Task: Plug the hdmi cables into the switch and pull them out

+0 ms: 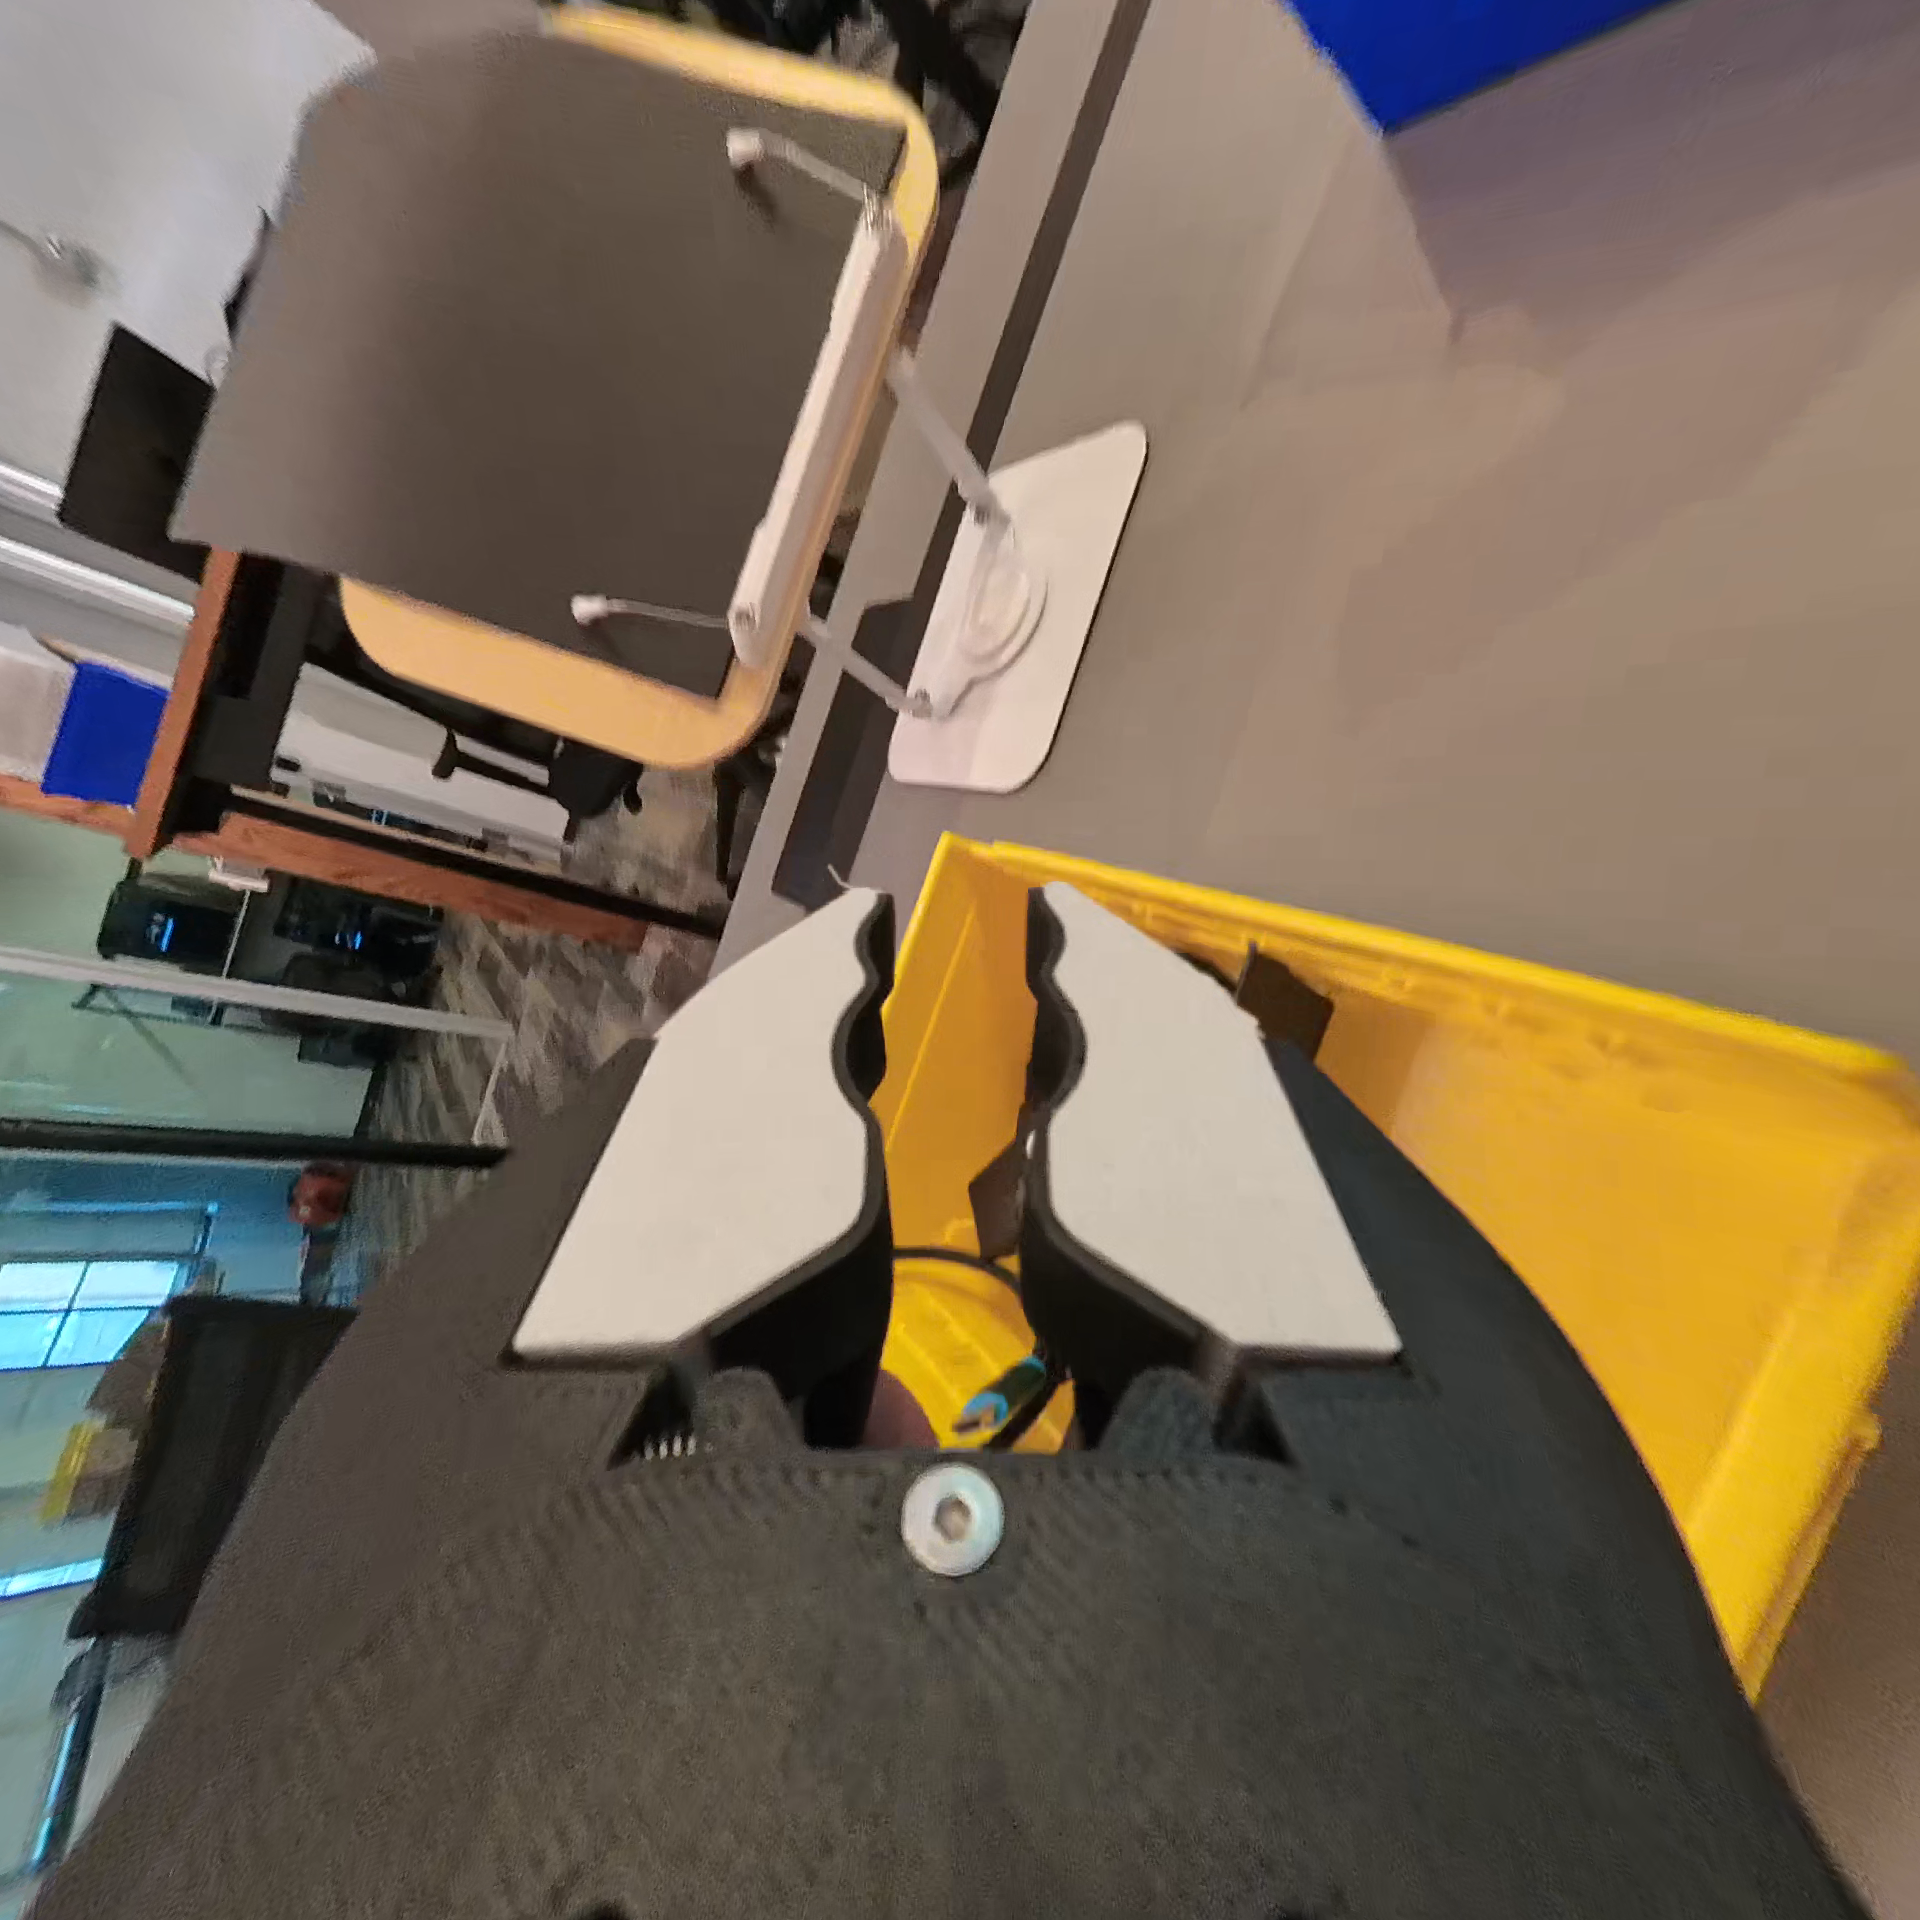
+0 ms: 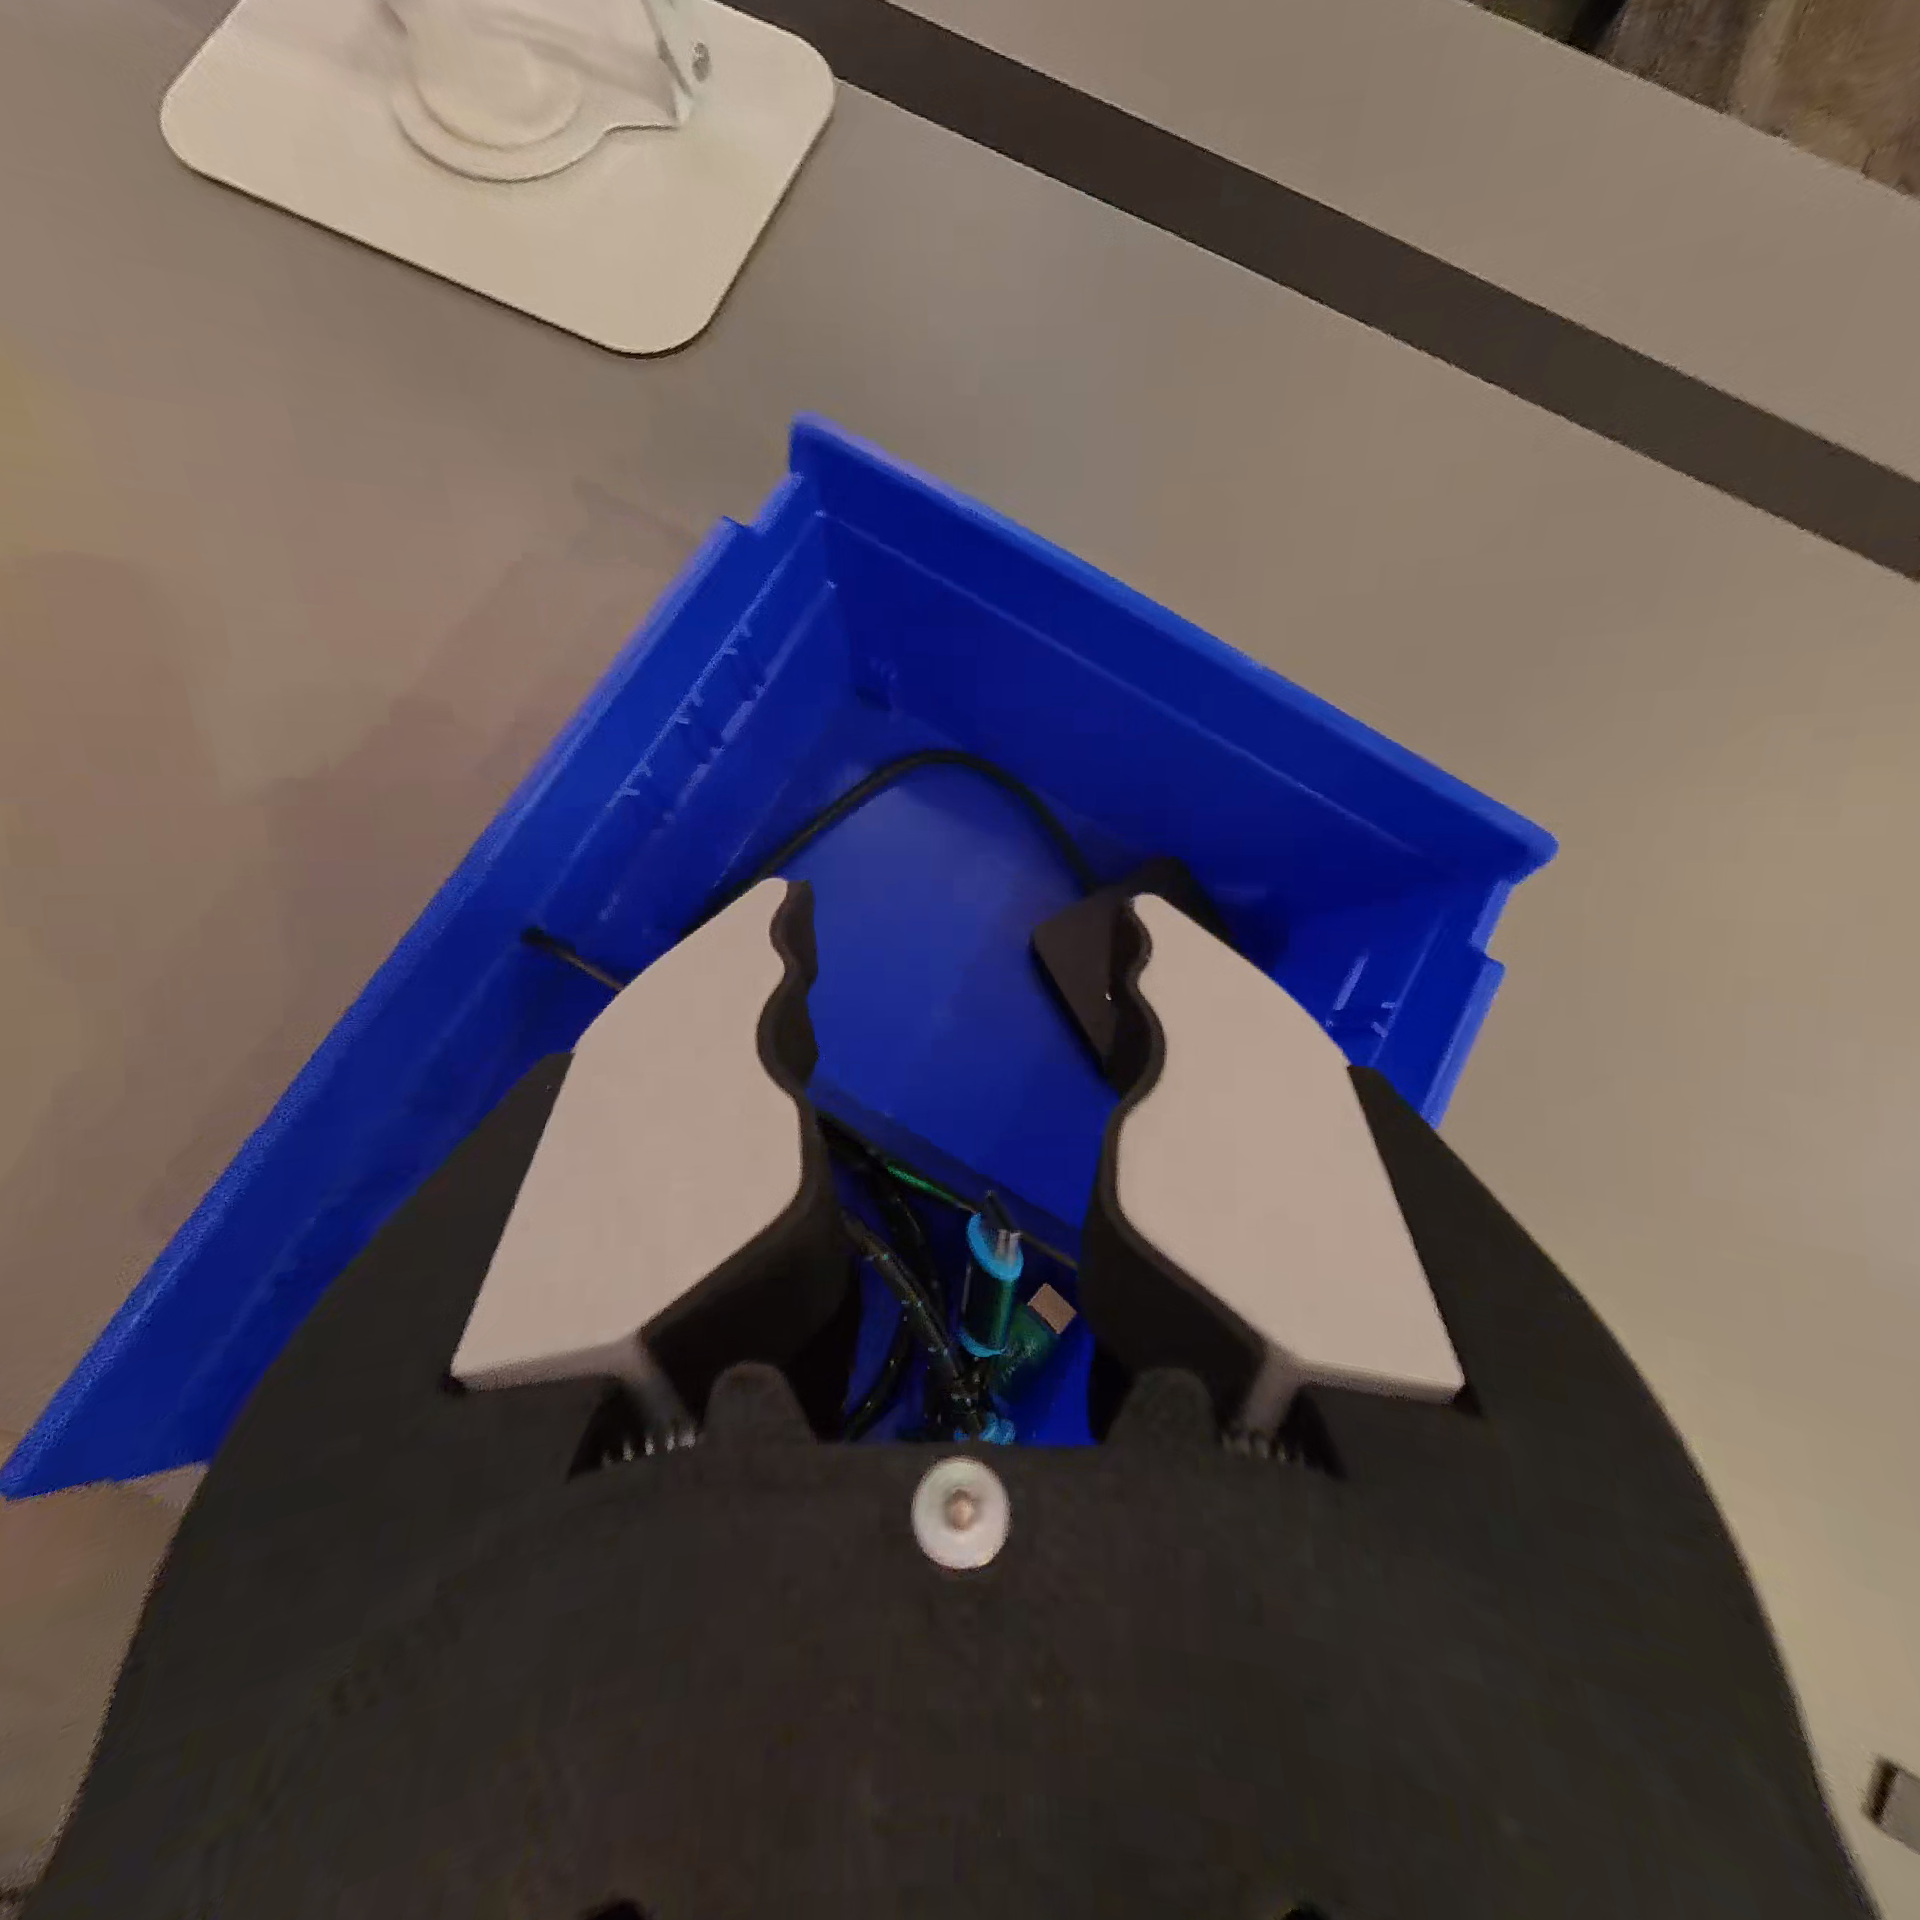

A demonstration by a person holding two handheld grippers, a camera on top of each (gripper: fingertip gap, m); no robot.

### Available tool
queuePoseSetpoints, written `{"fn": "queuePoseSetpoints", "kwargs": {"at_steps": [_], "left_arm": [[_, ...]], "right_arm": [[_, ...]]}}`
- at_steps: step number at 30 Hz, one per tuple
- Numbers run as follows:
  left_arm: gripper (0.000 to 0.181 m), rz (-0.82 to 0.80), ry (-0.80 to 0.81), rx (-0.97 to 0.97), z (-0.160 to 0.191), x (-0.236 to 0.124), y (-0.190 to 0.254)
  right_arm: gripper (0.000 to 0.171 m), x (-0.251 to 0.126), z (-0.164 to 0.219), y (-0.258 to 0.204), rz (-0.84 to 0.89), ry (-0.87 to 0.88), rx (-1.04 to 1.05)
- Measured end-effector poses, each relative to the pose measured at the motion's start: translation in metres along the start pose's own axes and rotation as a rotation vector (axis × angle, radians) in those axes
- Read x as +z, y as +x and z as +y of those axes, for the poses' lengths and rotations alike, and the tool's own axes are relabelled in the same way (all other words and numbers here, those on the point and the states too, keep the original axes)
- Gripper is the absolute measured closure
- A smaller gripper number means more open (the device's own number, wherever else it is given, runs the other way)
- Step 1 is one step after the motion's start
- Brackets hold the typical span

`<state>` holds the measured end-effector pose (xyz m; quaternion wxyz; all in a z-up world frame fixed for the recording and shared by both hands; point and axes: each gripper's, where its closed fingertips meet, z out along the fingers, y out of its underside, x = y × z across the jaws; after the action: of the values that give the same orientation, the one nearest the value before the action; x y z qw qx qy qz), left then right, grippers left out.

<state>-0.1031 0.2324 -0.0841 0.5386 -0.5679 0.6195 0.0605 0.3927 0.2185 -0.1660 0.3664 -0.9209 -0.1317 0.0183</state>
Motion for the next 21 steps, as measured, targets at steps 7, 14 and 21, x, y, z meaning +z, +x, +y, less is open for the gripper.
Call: {"fn": "queuePoseSetpoints", "kwargs": {"at_steps": [7,14,21], "left_arm": [[0.152,0.044,-0.163,-0.072,0.064,0.022,0.003],[0.138,0.145,-0.442,-0.028,0.134,0.055,0.015],[0.133,0.349,-0.669,0.057,0.187,0.062,0.017]], "right_arm": [[0.121,-0.024,-0.031,-0.019,-0.014,0.100,-0.062],[0.123,-0.031,-0.042,-0.033,-0.030,0.129,-0.101],[0.125,-0.033,-0.050,-0.041,-0.054,0.157,-0.110]]}}
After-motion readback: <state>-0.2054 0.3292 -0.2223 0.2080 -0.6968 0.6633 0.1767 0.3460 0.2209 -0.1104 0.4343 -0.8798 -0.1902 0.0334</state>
